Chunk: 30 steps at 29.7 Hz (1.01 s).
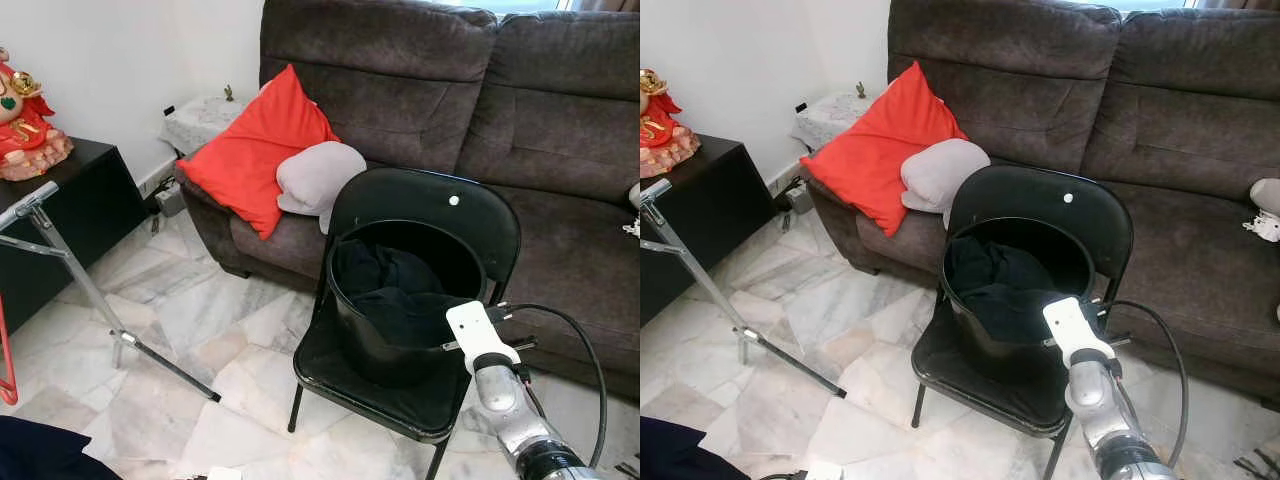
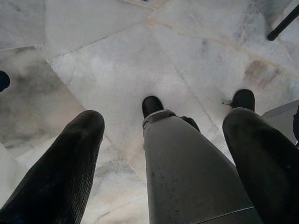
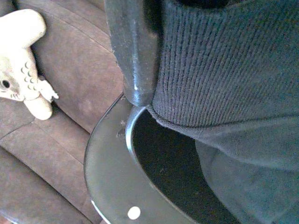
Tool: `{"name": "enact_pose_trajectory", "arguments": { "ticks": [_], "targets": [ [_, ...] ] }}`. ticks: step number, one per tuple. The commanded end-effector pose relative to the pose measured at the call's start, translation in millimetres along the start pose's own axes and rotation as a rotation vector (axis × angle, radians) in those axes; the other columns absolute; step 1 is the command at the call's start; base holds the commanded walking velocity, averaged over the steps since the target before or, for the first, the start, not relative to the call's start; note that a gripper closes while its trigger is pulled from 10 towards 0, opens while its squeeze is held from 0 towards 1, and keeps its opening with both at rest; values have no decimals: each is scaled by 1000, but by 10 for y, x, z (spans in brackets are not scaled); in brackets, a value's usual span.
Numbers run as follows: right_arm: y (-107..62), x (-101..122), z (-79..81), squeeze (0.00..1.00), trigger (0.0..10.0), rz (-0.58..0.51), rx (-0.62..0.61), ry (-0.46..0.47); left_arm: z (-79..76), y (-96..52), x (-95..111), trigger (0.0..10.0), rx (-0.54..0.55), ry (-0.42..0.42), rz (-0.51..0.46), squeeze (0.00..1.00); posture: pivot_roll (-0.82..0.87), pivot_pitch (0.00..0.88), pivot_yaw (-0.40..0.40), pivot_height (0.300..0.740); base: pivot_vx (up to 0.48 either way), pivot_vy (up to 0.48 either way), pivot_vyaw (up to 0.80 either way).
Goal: Hang hanger
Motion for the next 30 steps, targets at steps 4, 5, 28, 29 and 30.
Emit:
{"name": "enact_pose_trajectory", "arguments": {
  "ticks": [4, 5, 28, 29, 30],
  "targets": [
    [38, 192, -139, 0, 0, -21, -94, 320, 52, -17, -75, 10000, 14, 19, 21, 0, 3, 46, 90, 740, 0, 0, 0],
    [41, 237, -168, 0, 0, -32, -113, 378, 54, -17, -76, 10000, 14, 19, 21, 0, -3, 51, 90, 740, 0, 0, 0],
    [-325, 458, -385, 0, 10000, -88, -161, 655, 67, -19, -84, 10000, 19, 27, 25, 0, -10, 62, 88, 740, 0, 0, 0],
    [-345, 441, -396, 0, 10000, -71, -163, 657, 68, -20, -84, 10000, 19, 27, 25, 0, -10, 62, 88, 740, 0, 0, 0],
    [-348, 445, -402, 0, 10000, -71, -161, 652, 68, -20, -86, 10000, 20, 27, 25, 0, -13, 60, 89, 740, 0, 0, 0]
  ]
}}
Point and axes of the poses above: a point about 5 cm out from each wrist's last joint towards the gripper, its own y axis pointing out of the wrist towards the gripper, its own x axis along the axis of the wrist's last joint, z = x × y, the point moved 4 cm from there along y, pointing out of the wrist towards the gripper, and after that the axes turned 4 degrees about -y, right-handed, at the moved point
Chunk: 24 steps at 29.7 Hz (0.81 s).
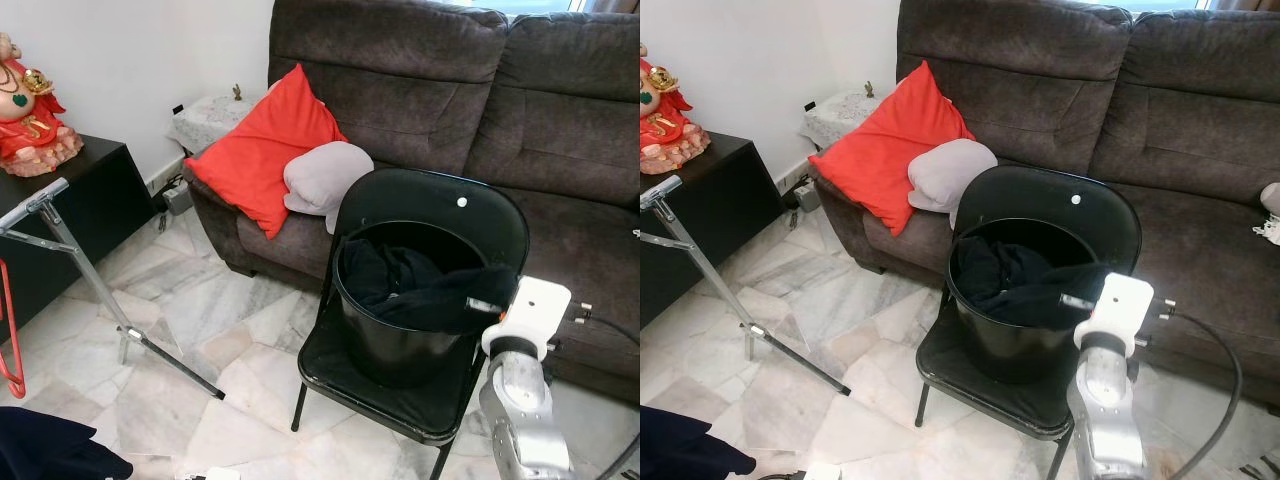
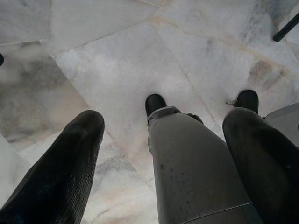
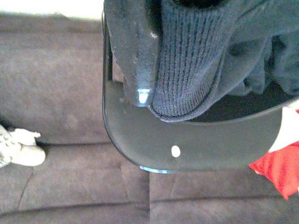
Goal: Hang hanger
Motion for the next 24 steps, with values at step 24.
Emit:
{"name": "enact_pose_trajectory", "arguments": {
  "ticks": [24],
  "targets": [
    [116, 334, 233, 0, 10000, -197, 138, -548, 48, -17, -90, 10000, 18, 31, 28, 0, -12, 42, 85, 740, 0, 0, 0]
  ]
}}
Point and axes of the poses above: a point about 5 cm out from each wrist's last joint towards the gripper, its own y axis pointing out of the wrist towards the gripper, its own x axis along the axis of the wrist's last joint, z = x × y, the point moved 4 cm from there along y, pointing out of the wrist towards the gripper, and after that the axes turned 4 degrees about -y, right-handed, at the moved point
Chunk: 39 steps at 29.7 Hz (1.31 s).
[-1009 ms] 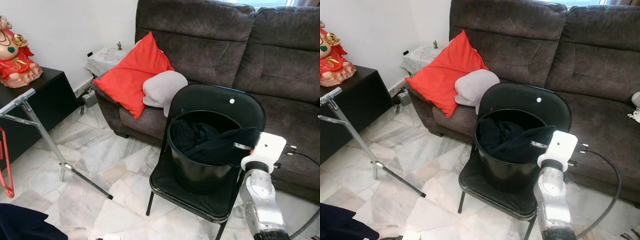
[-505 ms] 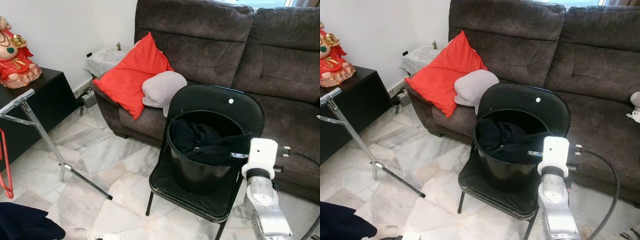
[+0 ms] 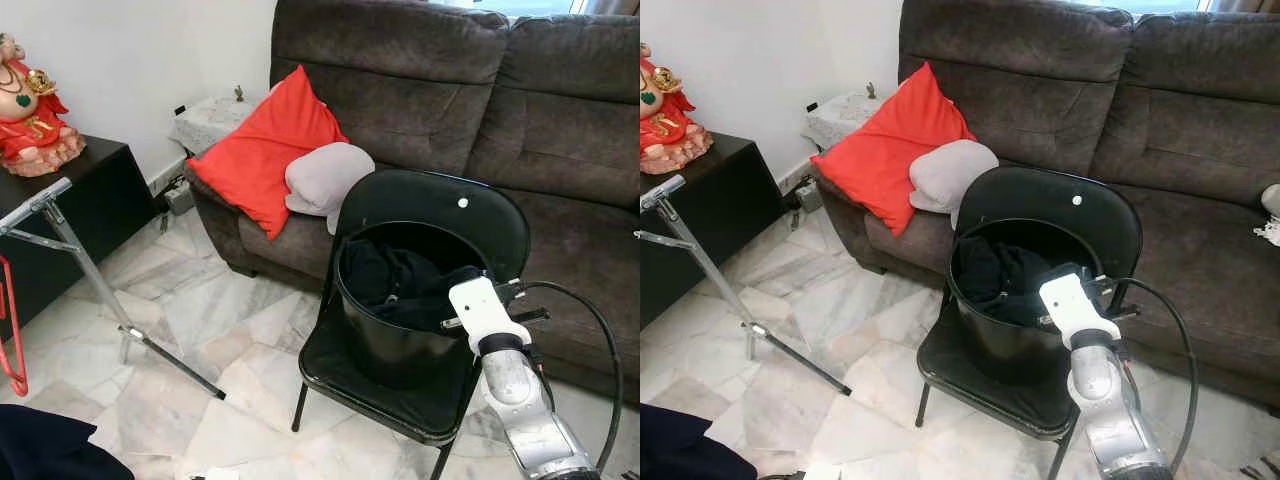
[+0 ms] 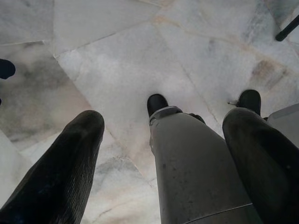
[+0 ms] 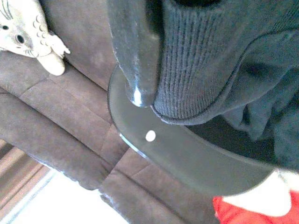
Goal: Hang hanger
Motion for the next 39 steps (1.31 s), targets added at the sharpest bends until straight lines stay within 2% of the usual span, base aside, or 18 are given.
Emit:
{"name": "enact_pose_trajectory", "arguments": {
  "ticks": [1, 3, 7, 11, 18, 23, 28, 31, 39],
  "targets": [
    [26, 173, -79, 0, 10000, -32, -53, 114, 39, -16, -87, 10000, 8, 29, 28, 0, -12, 42, 85, 740, 0, 0, 0],
    [-27, 130, -35, 0, 10000, 21, -65, 230, 40, -17, -89, 10000, 8, 30, 28, 0, -15, 36, 83, 740, 0, 0, 0],
    [-90, 76, 30, 0, 10000, 57, -57, 275, 42, -18, -92, 10000, 8, 31, 28, 0, -17, 31, 83, 740, 0, 0, 0],
    [-321, 26, 82, 0, 10000, 64, -66, 328, 67, -23, -109, 10000, 7, 45, 36, 0, -21, 25, 90, 740, 0, 0, 125],
    [-383, 65, 11, 0, 10000, 14, -73, 255, 77, -28, -129, 10000, 16, 41, 37, 0, -17, 17, 81, 740, 0, 0, 749],
    [-350, 227, -58, 0, 10000, -51, -95, 217, 79, -30, -133, 10000, 13, 47, 39, 0, -18, 21, 83, 740, 0, 0, 800],
    [-350, 331, 1, 0, 10000, -104, -59, 200, 83, -29, -125, 10000, 14, 47, 36, 0, -12, 30, 81, 740, 0, 0, 800],
    [-376, 386, 74, 0, 10000, -152, -6, 156, 85, -27, -116, 10000, 15, 45, 34, 0, -12, 35, 85, 740, 0, 0, 800],
    [-428, 529, 158, 0, 10000, -263, 126, 139, 81, -24, -103, 10000, 15, 44, 33, 0, -13, 45, 82, 740, 0, 0, 800]
  ]
}}
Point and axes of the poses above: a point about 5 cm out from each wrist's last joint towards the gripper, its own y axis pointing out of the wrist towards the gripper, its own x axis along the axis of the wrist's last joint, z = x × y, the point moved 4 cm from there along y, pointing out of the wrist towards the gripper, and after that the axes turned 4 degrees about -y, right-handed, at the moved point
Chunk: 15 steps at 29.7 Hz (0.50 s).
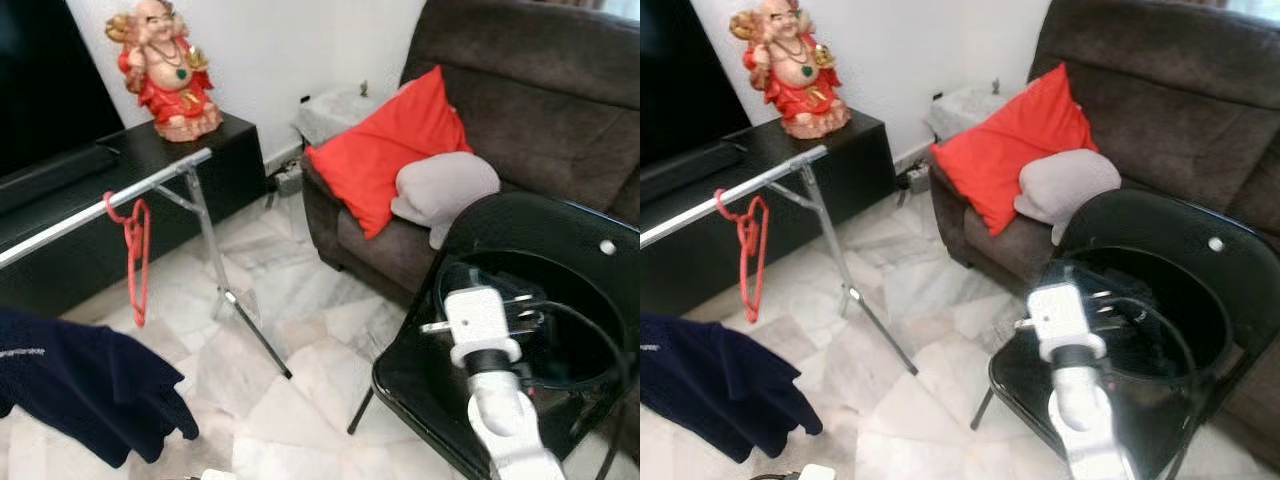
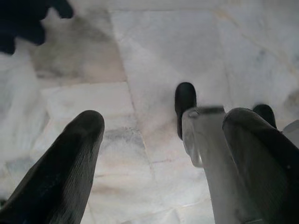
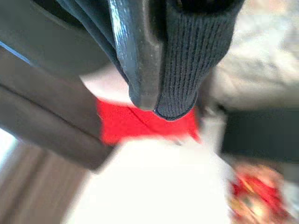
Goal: Hang hanger
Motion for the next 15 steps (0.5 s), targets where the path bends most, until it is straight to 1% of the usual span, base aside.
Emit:
{"name": "enact_pose_trajectory", "arguments": {
  "ticks": [1, 7, 8, 9, 10, 12, 14, 15],
  "targets": [
    [1, 152, -2, 0, 10000, -78, 41, 7, -12, -16, -117, 10000, 0, -7, 33, 0, -13, 45, 82, 740, 0, 0, 800],
    [-9, 295, 49, 0, 10000, -155, 136, 31, -20, -14, -111, 10000, -1, -9, 32, 0, -18, 51, 78, 740, 0, 0, 800],
    [-26, 378, 84, 0, 10000, -189, 178, 69, -23, -14, -110, 10000, -2, -10, 32, 0, -17, 52, 77, 740, 0, 0, 800],
    [-69, 532, 137, 0, 10000, -248, 255, 151, -28, -13, -109, 10000, -3, -12, 32, 0, -15, 52, 76, 740, 0, 0, 800],
    [-79, 565, 146, 0, 10000, -261, 271, 169, -29, -13, -108, 10000, -3, -12, 31, 0, -15, 52, 76, 740, 0, 0, 800],
    [-112, 676, 154, 0, 10000, -297, 323, 241, -30, -13, -108, 10000, -3, -14, 31, 0, -15, 52, 76, 740, 0, 0, 800],
    [-193, 793, 217, 0, 10000, -333, 432, 309, -32, -12, -108, 10000, -3, -14, 31, 0, -18, 54, 75, 740, 0, 0, 800],
    [-278, 880, 280, 0, 10000, -360, 529, 352, -33, -12, -108, 10000, -3, -14, 31, 0, -18, 54, 75, 740, 0, 0, 800]
  ]
}}
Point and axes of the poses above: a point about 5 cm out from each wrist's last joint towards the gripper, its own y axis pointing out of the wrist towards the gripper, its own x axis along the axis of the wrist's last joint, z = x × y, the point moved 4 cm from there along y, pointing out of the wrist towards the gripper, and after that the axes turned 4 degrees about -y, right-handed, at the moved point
